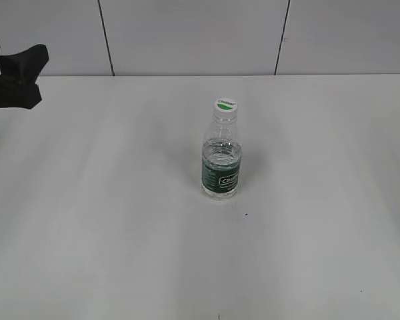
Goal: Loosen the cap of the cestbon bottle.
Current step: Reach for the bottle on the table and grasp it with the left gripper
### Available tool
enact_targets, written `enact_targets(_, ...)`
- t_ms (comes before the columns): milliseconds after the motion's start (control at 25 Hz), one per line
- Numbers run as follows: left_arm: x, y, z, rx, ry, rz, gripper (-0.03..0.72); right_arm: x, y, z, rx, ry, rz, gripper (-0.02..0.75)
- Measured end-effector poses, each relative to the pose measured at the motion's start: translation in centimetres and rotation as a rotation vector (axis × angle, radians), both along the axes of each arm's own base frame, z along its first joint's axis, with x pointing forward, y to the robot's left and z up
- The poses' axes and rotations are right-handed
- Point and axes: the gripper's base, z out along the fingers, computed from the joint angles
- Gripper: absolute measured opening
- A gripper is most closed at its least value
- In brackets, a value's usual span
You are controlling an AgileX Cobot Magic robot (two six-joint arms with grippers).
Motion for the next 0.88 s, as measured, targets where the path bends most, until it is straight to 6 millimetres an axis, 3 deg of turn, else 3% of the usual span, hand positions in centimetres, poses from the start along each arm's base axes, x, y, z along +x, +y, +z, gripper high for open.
enact_targets(400, 0.8, -1.1, -3.0, 0.035, 0.043, -0.104, 0.452, 1.5, 0.1, -1.4, -0.001, 0.032, 0.002, 0.587)
enact_targets(560, 1.1, -1.6, -4.6, -0.050, 0.139, -0.172, 0.451, 1.8, 0.1, -1.7, 0.002, 0.040, 0.003, 0.587)
enact_targets(880, 3.3, -2.5, -7.0, -0.070, 0.259, -0.392, 0.451, 1.8, 0.1, -1.7, 0.016, 0.042, 0.003, 0.587)
